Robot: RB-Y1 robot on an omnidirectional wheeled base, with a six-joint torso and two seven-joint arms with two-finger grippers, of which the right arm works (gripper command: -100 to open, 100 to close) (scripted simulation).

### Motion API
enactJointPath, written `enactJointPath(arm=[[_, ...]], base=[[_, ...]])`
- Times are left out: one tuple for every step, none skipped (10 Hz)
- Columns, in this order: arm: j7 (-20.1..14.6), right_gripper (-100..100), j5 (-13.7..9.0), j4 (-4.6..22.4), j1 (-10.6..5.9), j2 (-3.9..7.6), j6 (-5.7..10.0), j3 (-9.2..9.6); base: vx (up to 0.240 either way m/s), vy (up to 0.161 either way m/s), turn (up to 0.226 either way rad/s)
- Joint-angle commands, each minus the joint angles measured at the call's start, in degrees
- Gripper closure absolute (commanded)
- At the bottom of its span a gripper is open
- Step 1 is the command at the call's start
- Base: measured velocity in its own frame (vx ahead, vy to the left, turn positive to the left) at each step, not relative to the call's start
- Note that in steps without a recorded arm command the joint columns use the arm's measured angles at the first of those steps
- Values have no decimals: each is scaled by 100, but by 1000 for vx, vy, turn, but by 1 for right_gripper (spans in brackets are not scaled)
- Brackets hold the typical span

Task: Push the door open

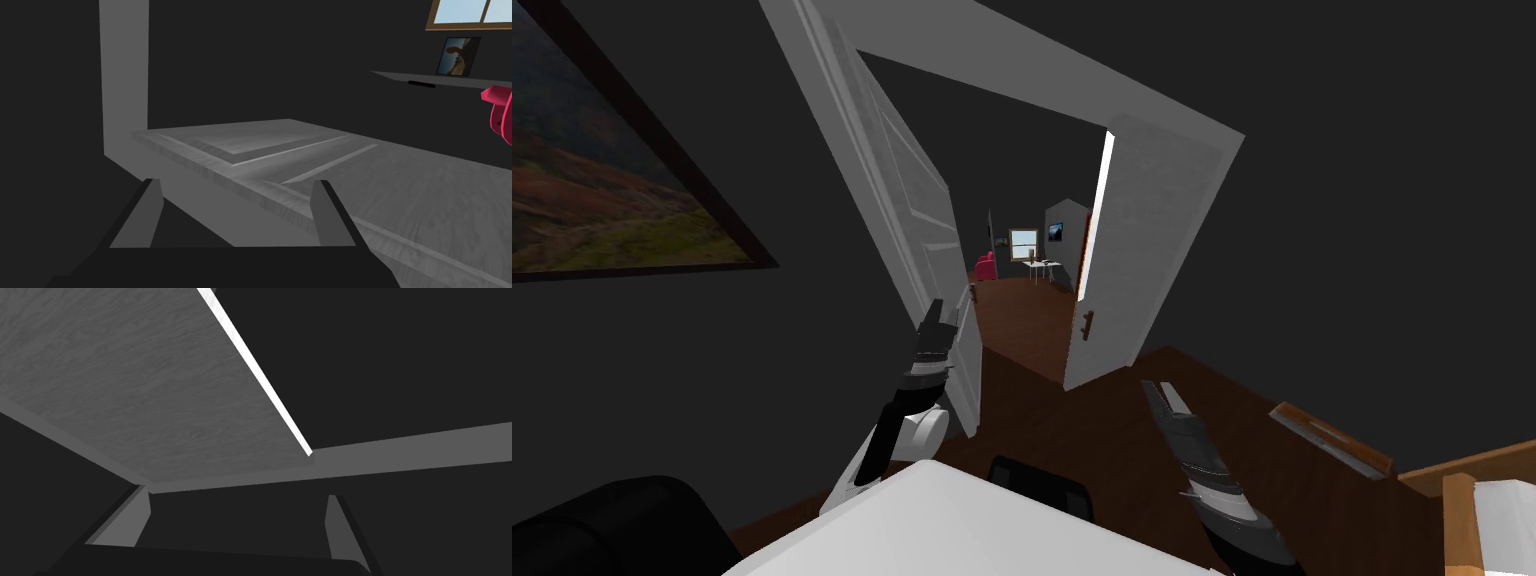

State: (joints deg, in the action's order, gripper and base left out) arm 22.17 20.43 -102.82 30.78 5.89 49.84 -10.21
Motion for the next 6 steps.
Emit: enactJointPath(arm=[[159,-100,87,183,-33,19,65,-54],[244,-100,139,271,-32,18,104,-77],[413,-100,242,447,-28,11,183,-123],[497,-100,293,535,-26,7,223,-146],[582,-100,345,623,-24,4,262,-170],[666,-100,396,711,-22,0,301,-193]], base=[[114,-66,91],[100,-58,83],[108,-55,140],[104,-92,113],[106,-85,76],[105,-52,84]])
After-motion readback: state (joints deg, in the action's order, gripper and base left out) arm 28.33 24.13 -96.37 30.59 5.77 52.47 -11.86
